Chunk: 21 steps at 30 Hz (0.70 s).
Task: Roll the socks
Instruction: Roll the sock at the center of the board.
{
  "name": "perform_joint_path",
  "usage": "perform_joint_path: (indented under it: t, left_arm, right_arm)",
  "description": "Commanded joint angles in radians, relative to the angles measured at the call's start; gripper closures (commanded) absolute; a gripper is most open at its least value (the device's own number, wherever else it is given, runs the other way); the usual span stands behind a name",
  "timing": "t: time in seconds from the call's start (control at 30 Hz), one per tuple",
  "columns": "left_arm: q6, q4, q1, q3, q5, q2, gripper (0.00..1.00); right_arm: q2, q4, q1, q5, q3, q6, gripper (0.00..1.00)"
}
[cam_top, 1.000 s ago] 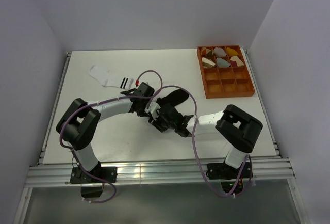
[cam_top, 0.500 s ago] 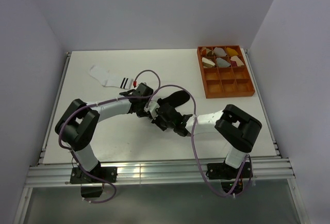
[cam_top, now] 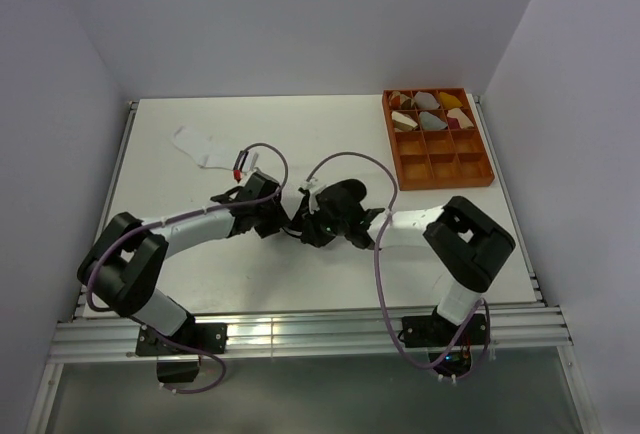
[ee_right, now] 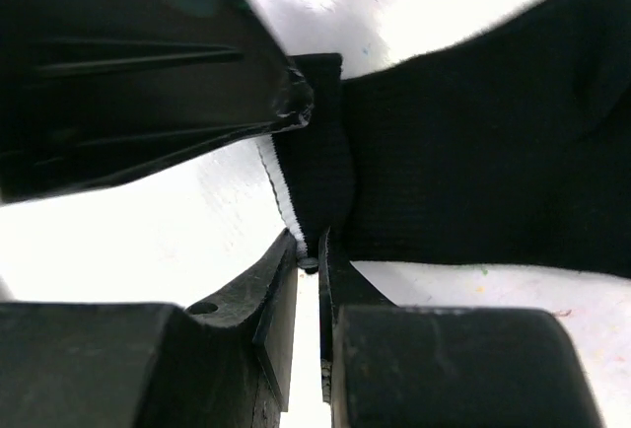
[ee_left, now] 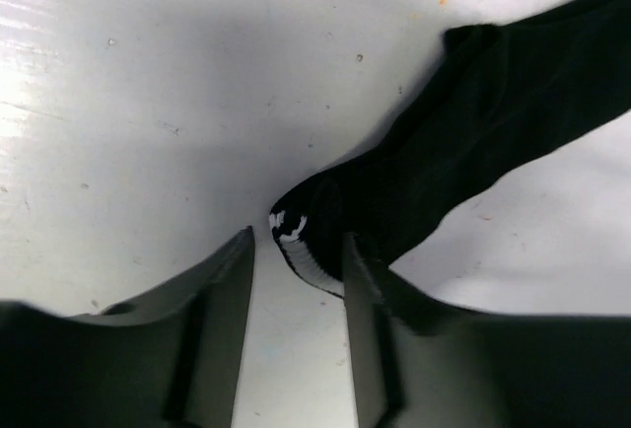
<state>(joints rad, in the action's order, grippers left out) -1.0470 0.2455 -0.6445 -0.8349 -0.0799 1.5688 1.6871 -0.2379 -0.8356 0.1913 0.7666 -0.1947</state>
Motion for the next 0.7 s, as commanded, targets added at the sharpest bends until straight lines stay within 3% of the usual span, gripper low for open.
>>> perform_joint_path:
  t: [0.0,0.4,0.67]
  left_arm:
    - [-0.079,-0.103,0.008,0.040,-0.001,-0.073,0.53]
    - [-0.107,-0.311,0.008,0.149,0.034,-0.098,0.51]
    - [-0.100,-0.315,0.008,0.140,0.045,-0.036,0.51]
  right_arm:
    - [-0.030,-0.020,0.065,0.154,-0.024,-0.196,1.00]
    - [0.108,-0.231,0.225,0.411,-0.098,-0.477,1.00]
    - [0.175,-0.337,0.282,0.487,-0.136,-0.610,1.00]
